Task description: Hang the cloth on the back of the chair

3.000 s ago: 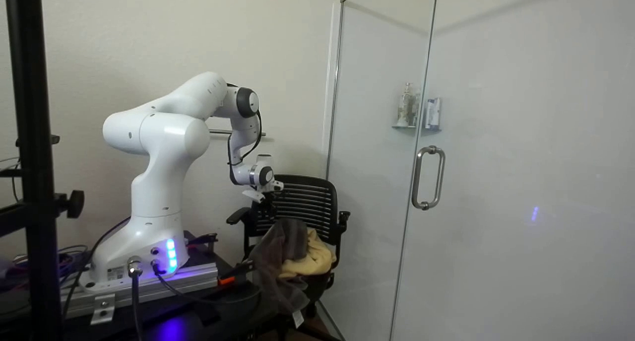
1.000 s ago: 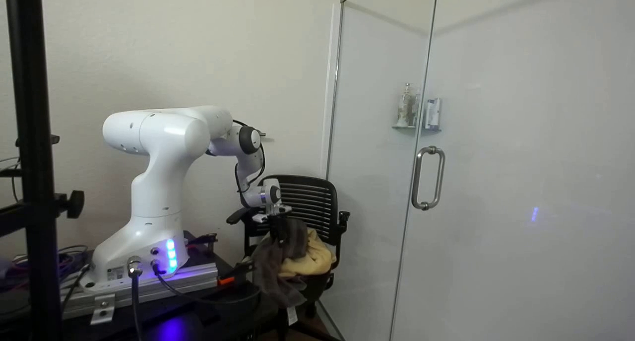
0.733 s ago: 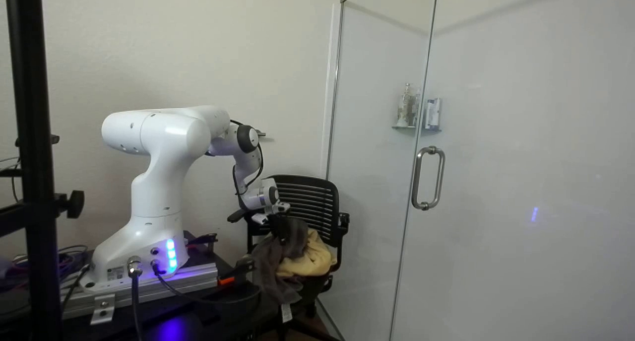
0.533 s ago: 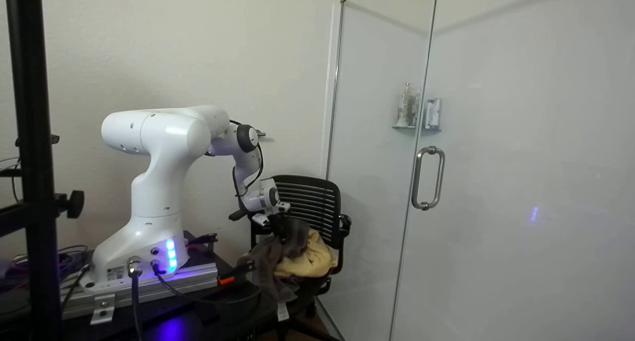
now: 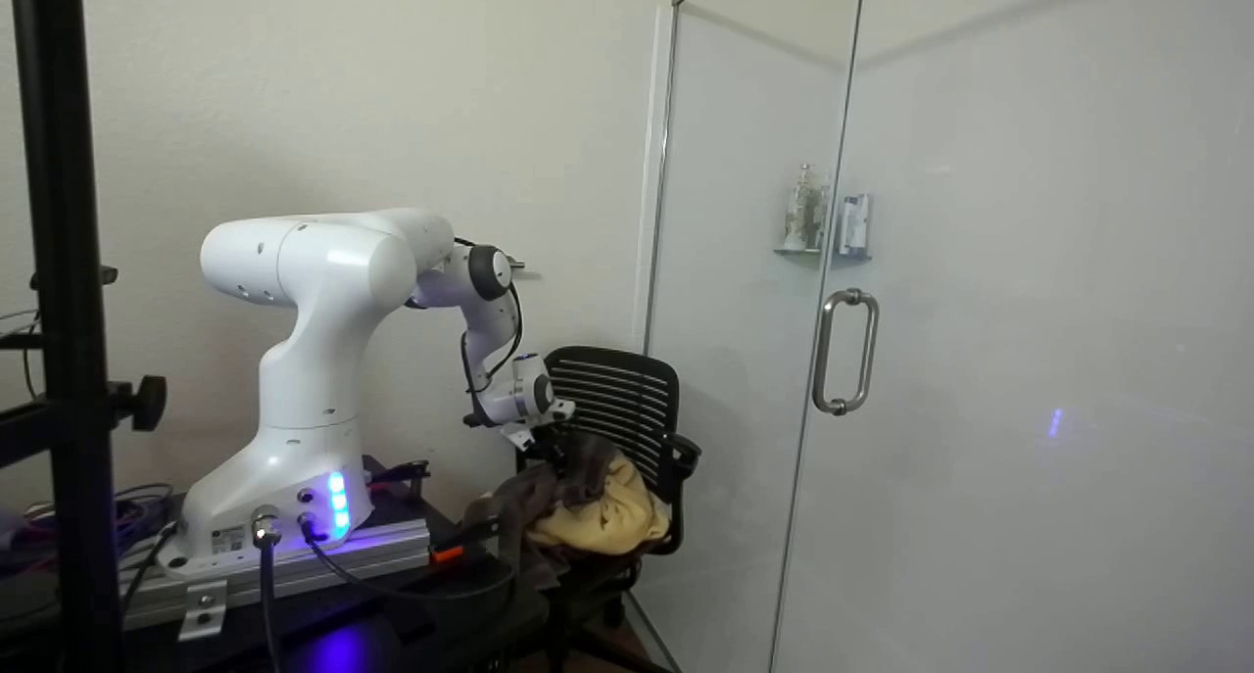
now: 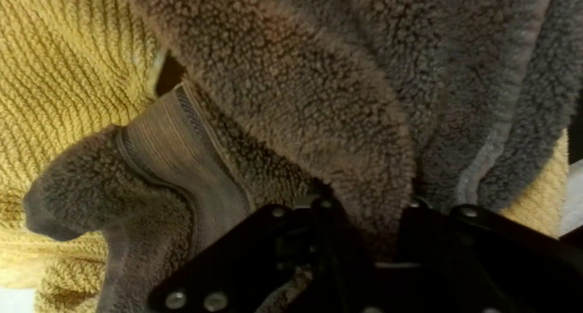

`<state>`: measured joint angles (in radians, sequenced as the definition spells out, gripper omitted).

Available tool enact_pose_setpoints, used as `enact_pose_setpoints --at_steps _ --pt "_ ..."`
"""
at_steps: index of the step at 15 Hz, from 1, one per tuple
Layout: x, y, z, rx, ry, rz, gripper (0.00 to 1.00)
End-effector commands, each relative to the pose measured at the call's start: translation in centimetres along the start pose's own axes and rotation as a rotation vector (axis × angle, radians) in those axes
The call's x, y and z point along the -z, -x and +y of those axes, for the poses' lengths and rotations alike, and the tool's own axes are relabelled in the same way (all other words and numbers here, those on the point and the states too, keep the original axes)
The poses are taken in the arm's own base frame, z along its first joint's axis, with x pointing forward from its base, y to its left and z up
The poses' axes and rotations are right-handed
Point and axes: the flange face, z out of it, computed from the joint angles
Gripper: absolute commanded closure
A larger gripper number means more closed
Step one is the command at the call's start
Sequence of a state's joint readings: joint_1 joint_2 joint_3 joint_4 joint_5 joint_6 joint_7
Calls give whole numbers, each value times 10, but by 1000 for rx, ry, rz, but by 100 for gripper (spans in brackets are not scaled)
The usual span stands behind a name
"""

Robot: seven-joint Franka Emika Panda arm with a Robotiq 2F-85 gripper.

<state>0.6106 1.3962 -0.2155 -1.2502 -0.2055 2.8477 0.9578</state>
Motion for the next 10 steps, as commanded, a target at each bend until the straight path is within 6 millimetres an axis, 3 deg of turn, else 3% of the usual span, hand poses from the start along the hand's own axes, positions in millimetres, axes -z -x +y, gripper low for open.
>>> enact_pose_setpoints --at_steps 1,3,5,10 --pt "15 -4 3 -12 -49 23 100" --pt "32 -6 1 2 -30 39 100" --pt "63 -7 -4 9 16 55 100" --pt "154 1 -33 11 92 160 100"
